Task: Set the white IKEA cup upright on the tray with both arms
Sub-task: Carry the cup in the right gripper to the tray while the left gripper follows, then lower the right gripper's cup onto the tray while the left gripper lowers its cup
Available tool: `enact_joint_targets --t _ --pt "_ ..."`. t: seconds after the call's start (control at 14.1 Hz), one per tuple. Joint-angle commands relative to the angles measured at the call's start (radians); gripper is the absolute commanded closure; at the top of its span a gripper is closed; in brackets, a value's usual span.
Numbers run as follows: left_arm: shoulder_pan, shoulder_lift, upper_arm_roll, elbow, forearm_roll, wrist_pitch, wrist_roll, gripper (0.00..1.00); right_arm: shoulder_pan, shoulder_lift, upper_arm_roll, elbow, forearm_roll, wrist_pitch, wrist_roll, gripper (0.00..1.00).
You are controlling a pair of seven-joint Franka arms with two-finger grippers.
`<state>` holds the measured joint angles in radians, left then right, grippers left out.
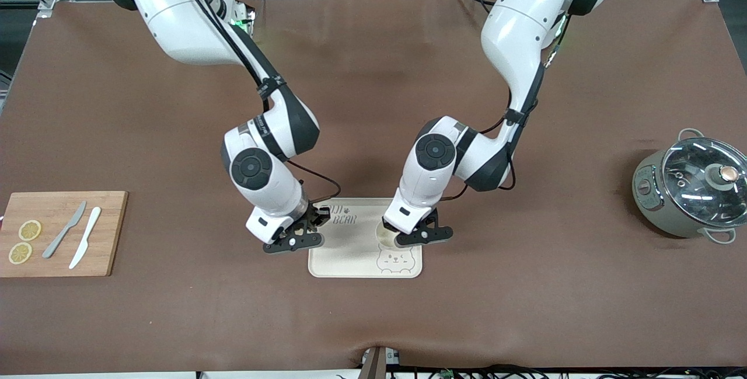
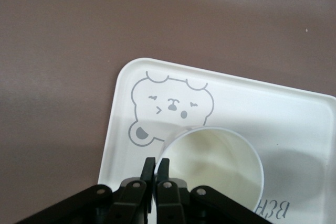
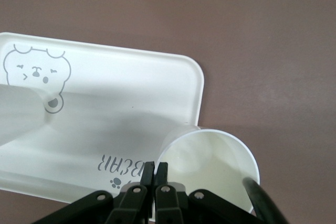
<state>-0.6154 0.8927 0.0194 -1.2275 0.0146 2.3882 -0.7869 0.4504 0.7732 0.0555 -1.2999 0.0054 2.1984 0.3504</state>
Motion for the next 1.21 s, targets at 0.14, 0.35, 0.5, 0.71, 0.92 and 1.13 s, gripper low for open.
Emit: enact_joint_targets --t 0.14,0.35,0.5,0.71,0.92,1.13 --pt "-0.030 0.055 0.022 0.037 0.001 0.051 -0.040 1.00 0.054 0.044 -0.022 0.054 -0.041 -0.006 0.116 1.00" --pt "-0.033 0.068 0.022 0.037 0.001 0.052 -0.040 1.00 0.083 0.061 -0.028 0.054 -0.059 0.017 0.180 1.00" --pt "-0.033 0.068 0.020 0.037 -0.001 0.058 -0.041 1.00 0.100 0.075 -0.031 0.053 -0.090 0.018 0.225 1.00" --pt "-0.033 0.061 0.022 0.036 0.001 0.059 -0.049 0.44 0.108 0.097 -0.031 0.053 -0.099 0.064 0.278 1.00" --pt "-0.043 0.057 0.045 0.036 0.001 0.057 -0.086 0.00 0.111 0.100 -0.029 0.053 -0.097 0.067 0.308 0.95" --pt "-0.041 0.052 0.047 0.036 0.001 0.031 -0.087 0.00 0.108 0.100 -0.031 0.053 -0.097 0.066 0.308 0.17"
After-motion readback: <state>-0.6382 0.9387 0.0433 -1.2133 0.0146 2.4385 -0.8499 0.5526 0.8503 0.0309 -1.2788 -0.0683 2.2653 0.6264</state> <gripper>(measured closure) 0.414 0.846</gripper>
